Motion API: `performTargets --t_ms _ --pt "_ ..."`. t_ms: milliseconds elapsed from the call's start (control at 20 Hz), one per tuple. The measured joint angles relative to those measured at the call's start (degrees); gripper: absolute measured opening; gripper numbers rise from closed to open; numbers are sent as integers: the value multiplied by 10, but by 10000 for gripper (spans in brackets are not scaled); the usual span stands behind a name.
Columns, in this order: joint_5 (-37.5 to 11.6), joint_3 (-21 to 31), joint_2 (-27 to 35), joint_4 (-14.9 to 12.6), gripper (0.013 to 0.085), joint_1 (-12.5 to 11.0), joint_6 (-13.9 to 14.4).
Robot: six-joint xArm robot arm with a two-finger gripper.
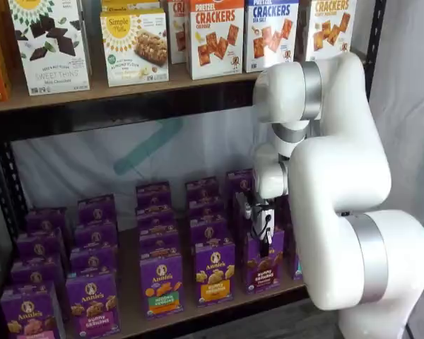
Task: Pick up the purple box with a brown patch in the center, on the bottom shelf, the fifth box from the left
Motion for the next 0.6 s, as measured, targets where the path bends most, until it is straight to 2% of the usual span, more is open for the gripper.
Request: performTargets --t_ms 350,400,550,600 --pt "-3 8 -5 1 650 -1 -2" --pt "-2 10 -6 2 610 -1 -3" --pt "-2 14 -8 8 570 -1 -8" --pt "-2 15 -9 9 530 -1 -9"
